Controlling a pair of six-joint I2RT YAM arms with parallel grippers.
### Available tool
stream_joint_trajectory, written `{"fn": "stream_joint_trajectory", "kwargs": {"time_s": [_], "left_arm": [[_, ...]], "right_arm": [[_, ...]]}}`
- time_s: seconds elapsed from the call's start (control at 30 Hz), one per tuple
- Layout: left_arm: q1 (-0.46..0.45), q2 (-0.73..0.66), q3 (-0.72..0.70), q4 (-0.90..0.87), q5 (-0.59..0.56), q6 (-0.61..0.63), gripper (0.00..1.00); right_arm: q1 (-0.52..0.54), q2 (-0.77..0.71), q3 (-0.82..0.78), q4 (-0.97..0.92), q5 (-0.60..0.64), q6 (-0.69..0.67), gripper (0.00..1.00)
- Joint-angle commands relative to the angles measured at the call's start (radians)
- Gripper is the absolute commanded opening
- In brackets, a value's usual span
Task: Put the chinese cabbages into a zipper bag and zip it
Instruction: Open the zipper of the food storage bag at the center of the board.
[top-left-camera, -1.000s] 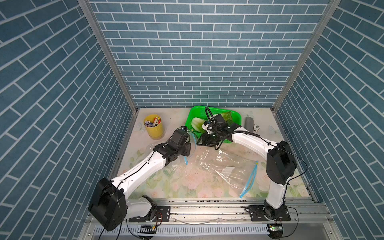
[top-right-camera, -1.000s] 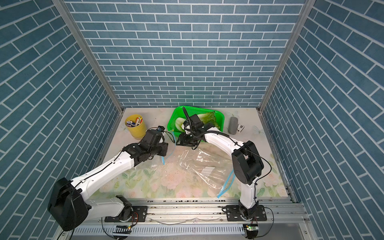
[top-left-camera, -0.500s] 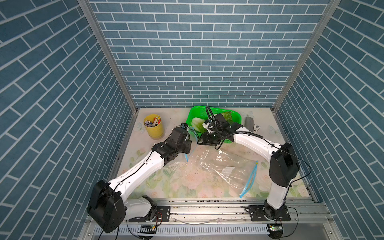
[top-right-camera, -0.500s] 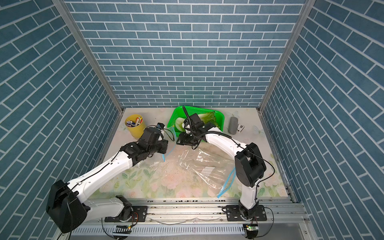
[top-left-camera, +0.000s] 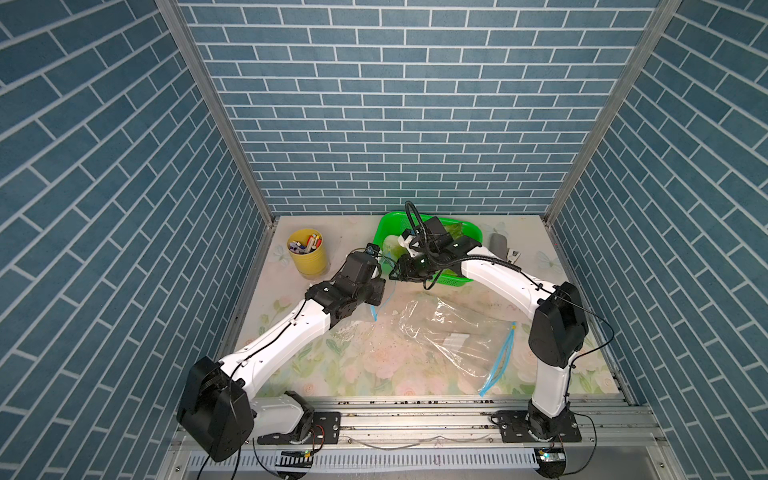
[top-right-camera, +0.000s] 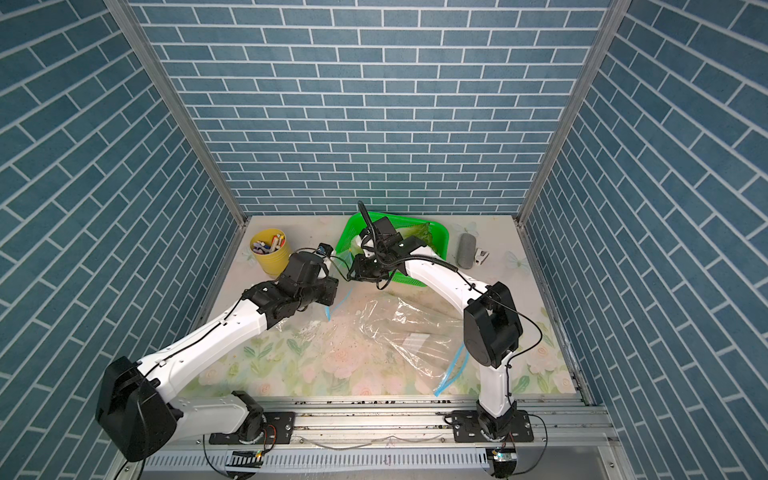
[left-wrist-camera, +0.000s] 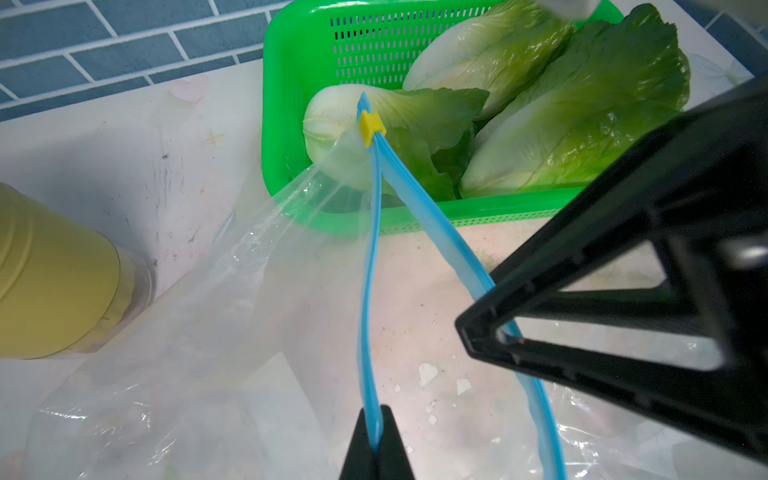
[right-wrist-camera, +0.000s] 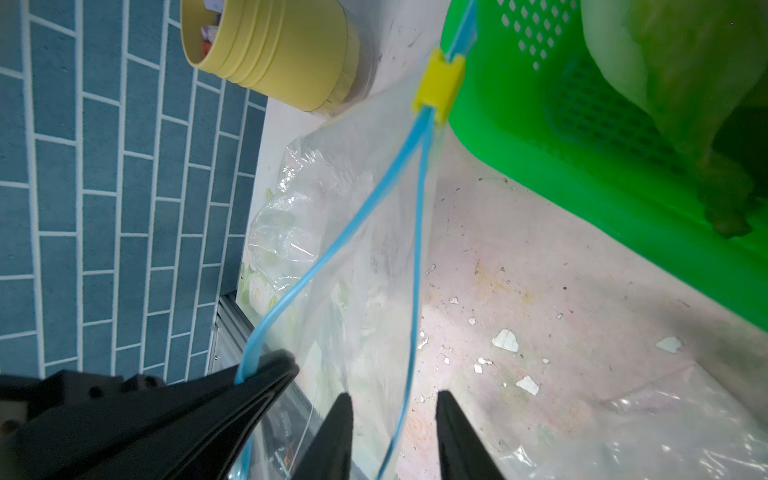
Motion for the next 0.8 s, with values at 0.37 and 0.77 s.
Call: {"fn": "stream_joint_trajectory", "kwargs": {"time_s": [0.37,0.77], "left_arm": [[-0.019,0.029,0.094,-0.155,-0.054,-0.113,0.31],[-0.049,0.077,0.167,-0.321,-0.09,-0.266,0.37]], "right_arm": [[0.021,-0.001,-0.017,0.057,0.01,0.034,0.0],[0.052,-0.016,-0.04,0.119,0.065,0.085,0.0]]}}
